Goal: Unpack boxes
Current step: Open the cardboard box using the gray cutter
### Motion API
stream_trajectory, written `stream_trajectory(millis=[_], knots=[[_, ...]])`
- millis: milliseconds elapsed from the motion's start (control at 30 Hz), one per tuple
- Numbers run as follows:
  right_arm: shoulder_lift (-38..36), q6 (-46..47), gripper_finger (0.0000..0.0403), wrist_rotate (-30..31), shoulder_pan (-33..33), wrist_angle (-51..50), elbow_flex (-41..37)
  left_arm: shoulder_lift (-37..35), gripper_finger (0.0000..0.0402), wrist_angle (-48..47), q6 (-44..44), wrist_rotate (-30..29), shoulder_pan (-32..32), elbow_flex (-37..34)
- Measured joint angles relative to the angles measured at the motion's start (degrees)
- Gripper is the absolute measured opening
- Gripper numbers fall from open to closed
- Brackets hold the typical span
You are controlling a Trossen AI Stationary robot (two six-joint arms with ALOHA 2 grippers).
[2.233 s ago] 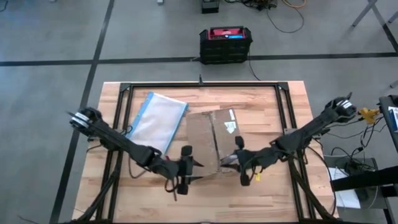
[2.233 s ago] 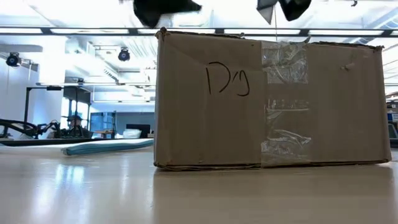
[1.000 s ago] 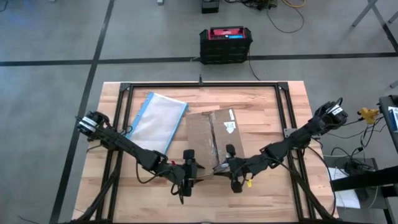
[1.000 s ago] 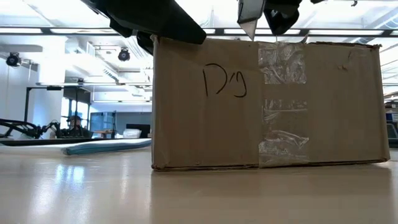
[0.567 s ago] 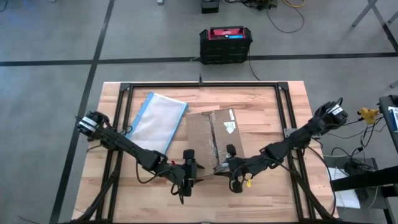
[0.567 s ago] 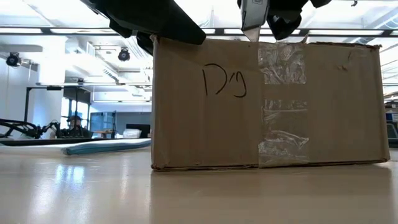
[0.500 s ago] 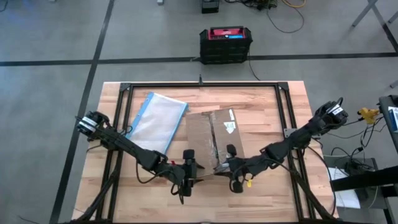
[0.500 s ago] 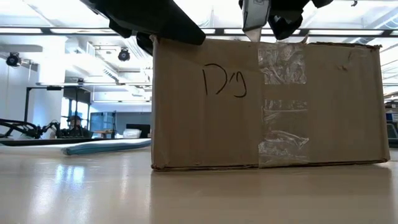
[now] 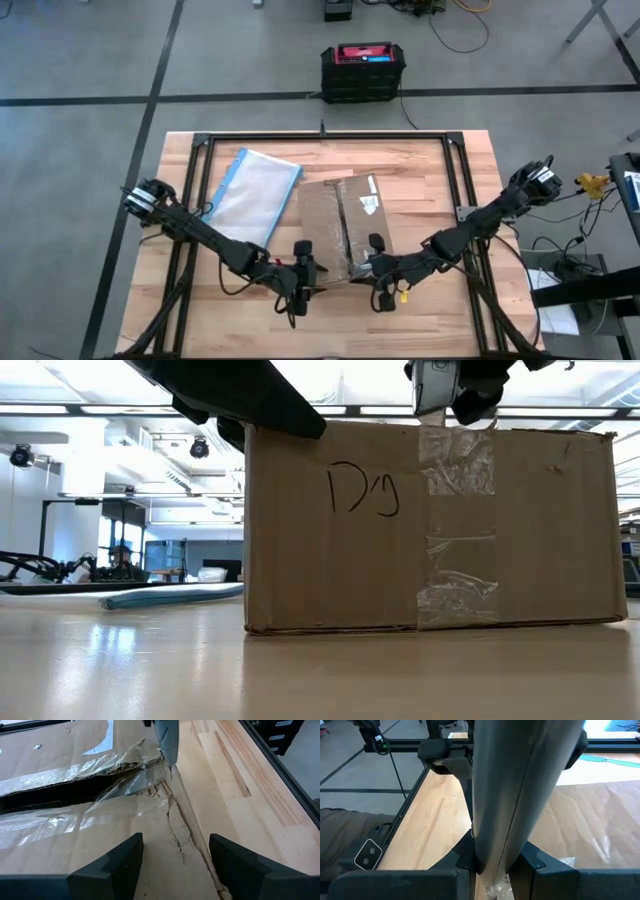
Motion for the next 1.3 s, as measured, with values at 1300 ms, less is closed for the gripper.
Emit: stream_trajectory(millis=[1300], knots=[[-11.31,6.91,0.0056,11.42,7.80,-20.24,-0.11,-0.02,0.0214,-0.95,-1.51,-0.42,0.01,-0.09]])
